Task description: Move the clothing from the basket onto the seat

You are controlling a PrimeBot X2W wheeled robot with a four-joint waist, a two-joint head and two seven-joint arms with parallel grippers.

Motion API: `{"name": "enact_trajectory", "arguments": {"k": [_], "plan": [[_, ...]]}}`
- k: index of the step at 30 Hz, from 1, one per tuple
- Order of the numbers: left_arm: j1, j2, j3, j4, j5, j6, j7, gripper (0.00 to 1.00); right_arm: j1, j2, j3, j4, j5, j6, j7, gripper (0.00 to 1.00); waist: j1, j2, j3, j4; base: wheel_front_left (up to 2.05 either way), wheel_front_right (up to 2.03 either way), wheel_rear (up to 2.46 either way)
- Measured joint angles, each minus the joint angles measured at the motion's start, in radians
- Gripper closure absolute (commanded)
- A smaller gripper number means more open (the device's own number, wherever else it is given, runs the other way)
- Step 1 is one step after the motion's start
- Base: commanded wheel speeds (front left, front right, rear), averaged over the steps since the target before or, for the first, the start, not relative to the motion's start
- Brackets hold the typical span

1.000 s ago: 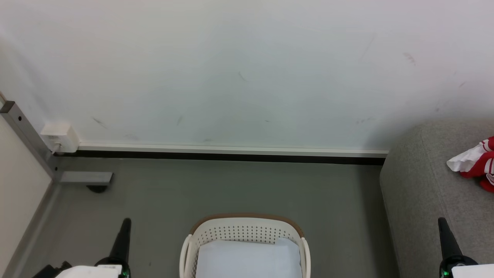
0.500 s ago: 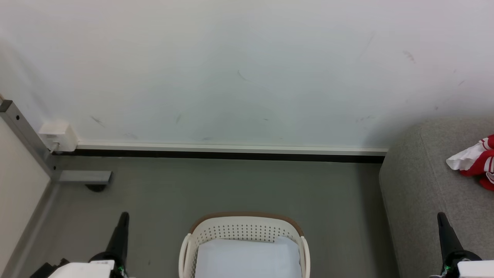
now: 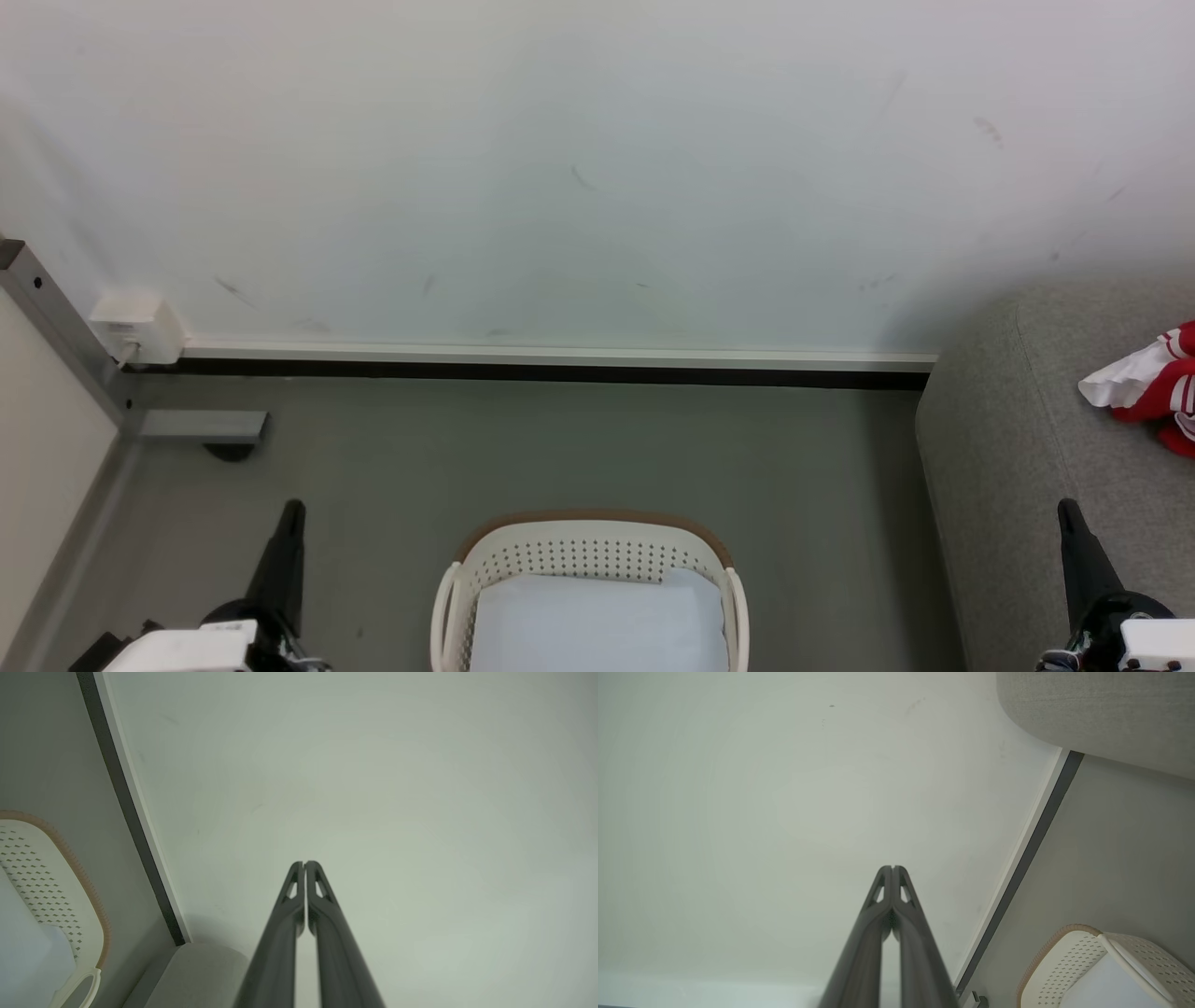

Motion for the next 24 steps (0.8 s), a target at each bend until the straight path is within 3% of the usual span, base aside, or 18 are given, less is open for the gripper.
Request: {"name": "enact_trajectory", "arguments": {"k": [24], "plan": [[-0.003,0.000,0.004,-0.003,-0.022,-0.002,0.007,1.00,-0.003,-0.001,-0.001,-0.002,0.032,0.000,0.008,1.00,0.0000,0.0000,0.002,-0.001,0.00,0.00,0.00]]}}
